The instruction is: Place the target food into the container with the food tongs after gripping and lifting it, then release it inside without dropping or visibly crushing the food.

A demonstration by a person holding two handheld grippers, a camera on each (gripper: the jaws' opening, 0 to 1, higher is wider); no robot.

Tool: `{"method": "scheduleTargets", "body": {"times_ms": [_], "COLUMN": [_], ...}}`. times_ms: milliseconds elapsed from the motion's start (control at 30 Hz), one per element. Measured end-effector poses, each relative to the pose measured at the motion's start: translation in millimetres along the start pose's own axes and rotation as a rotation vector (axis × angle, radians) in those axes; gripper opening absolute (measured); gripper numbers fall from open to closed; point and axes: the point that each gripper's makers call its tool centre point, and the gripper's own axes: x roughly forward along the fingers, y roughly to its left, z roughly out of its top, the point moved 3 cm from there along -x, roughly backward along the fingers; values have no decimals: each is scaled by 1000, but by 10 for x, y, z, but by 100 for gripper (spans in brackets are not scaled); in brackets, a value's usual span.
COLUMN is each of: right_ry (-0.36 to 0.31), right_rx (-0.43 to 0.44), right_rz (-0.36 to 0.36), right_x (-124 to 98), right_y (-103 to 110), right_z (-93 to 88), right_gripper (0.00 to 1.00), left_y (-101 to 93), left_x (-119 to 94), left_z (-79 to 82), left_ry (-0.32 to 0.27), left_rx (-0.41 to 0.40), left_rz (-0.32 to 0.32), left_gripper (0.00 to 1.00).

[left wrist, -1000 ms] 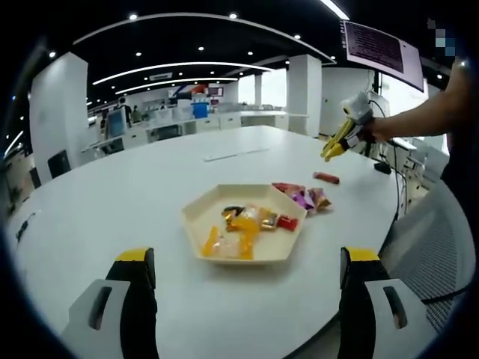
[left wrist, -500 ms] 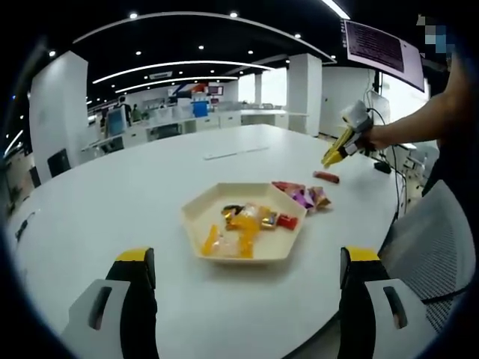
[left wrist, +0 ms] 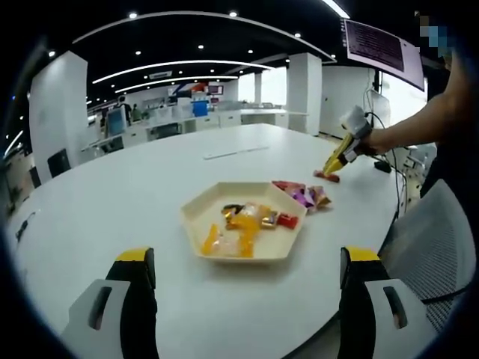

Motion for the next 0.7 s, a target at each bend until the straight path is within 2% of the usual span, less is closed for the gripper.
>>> {"method": "scheduleTargets", "body": {"times_ms": [267,367,700], "right_ry": [34,51,39], "right_rx": [42,21,33], "right_rz": [-6,-14,-12], "right_x": [41,44,29], "right_y": [-3,10,35], "right_z": [-23,-33,-22], "right_gripper": [27,26,22], "left_y": [1,2,-4], "left_x": [-1,-1,-2], "left_z": [-2,-1,2], "left_ry": [0,-1,0], "left_rx": [-2,-3,-4], "left_rz": [0,0,-2], "left_gripper": [100,100,100]}}
